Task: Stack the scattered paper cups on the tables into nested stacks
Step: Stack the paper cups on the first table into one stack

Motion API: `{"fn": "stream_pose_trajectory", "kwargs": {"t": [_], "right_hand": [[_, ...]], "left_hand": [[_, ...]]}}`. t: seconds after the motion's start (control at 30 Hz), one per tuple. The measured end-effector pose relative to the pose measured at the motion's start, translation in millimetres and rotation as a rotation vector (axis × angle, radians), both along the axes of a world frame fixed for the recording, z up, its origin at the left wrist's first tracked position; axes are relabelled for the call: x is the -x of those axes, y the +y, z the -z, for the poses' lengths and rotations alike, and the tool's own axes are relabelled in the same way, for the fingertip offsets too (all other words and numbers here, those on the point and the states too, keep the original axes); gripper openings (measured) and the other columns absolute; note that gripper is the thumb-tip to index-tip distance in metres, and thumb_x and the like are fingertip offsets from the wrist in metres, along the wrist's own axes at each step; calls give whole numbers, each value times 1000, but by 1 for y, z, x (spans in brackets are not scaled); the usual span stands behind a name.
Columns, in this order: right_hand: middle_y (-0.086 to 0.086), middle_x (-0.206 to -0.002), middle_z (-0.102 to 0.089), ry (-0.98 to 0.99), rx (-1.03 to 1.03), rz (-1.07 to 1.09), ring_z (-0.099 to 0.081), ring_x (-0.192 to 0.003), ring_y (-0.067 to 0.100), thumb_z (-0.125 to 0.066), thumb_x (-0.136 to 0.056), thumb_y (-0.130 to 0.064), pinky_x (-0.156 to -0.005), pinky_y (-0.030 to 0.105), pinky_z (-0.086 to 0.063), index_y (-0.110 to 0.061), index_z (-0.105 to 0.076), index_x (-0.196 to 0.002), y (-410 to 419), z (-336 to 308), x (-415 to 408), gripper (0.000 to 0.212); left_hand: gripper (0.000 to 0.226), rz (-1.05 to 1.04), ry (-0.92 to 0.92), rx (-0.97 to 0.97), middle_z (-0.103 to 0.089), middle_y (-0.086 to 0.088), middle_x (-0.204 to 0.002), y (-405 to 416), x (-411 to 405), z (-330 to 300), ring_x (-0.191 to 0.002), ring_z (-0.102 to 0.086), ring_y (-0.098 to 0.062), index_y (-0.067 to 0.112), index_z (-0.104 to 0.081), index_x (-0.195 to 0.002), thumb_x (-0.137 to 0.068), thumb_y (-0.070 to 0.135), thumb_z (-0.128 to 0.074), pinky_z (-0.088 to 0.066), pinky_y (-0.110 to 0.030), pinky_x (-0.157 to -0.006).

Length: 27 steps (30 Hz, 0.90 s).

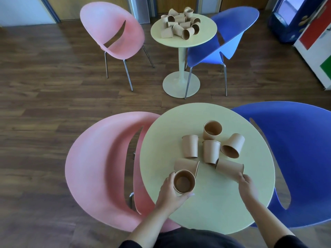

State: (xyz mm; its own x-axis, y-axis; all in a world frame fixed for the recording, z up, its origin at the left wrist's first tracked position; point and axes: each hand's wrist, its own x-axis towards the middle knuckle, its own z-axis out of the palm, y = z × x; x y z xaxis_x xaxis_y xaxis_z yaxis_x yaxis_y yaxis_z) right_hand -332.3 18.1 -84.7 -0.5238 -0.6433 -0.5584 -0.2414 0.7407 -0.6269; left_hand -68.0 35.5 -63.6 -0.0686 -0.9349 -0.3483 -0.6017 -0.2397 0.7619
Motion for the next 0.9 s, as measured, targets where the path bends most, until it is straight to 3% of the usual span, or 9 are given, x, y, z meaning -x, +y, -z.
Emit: {"fn": "stream_pose_trajectory", "kwargs": {"t": [0.23, 0.43, 0.6, 0.73, 0.9], "right_hand": [[12, -97, -56, -41, 60, 65, -49, -82, 26, -34, -101, -21, -77, 40, -40, -3, -55, -121, 4, -7, 0, 34], [8, -115, -51, -94, 118, 105, -47, -103, 26, -35, -101, -25, -101, 53, -40, -8, -50, -130, 16, -14, 1, 36], [6, -112, -49, -90, 186, 123, -48, -105, 28, -39, -101, -27, -100, 54, -41, -9, -51, -128, 24, -27, -2, 35], [3, -105, -52, -90, 298, 51, -48, -101, 25, -39, -101, -25, -97, 56, -41, -17, -55, -111, 27, -51, -11, 20], [1, -99, -55, -78, 415, -9, -51, -94, 23, -42, -100, -24, -90, 51, -45, -24, -52, -103, 22, -86, -26, 11]], "left_hand": [[83, -3, 9, -20, -53, 15, -122, 0, 0, 0, -113, -49, -3, 26, -44, -131, -64, 51, -84, -38, -16, -93], [86, -2, 0, -37, -52, 16, -124, 0, -1, 3, -116, -48, -4, 26, -43, -133, -63, 53, -84, -37, -17, -94], [85, 2, -7, -36, -47, 16, -122, -2, -1, 2, -111, -43, 0, 23, -41, -136, -67, 46, -84, -30, -13, -90], [84, 0, -6, -37, -54, 12, -126, -3, -1, 4, -117, -51, -8, 28, -43, -132, -63, 52, -84, -40, -19, -95], [71, 20, 19, 6, -58, 17, -119, -2, -3, 4, -111, -53, -4, 34, -47, -122, -63, 53, -82, -45, -22, -93]]}}
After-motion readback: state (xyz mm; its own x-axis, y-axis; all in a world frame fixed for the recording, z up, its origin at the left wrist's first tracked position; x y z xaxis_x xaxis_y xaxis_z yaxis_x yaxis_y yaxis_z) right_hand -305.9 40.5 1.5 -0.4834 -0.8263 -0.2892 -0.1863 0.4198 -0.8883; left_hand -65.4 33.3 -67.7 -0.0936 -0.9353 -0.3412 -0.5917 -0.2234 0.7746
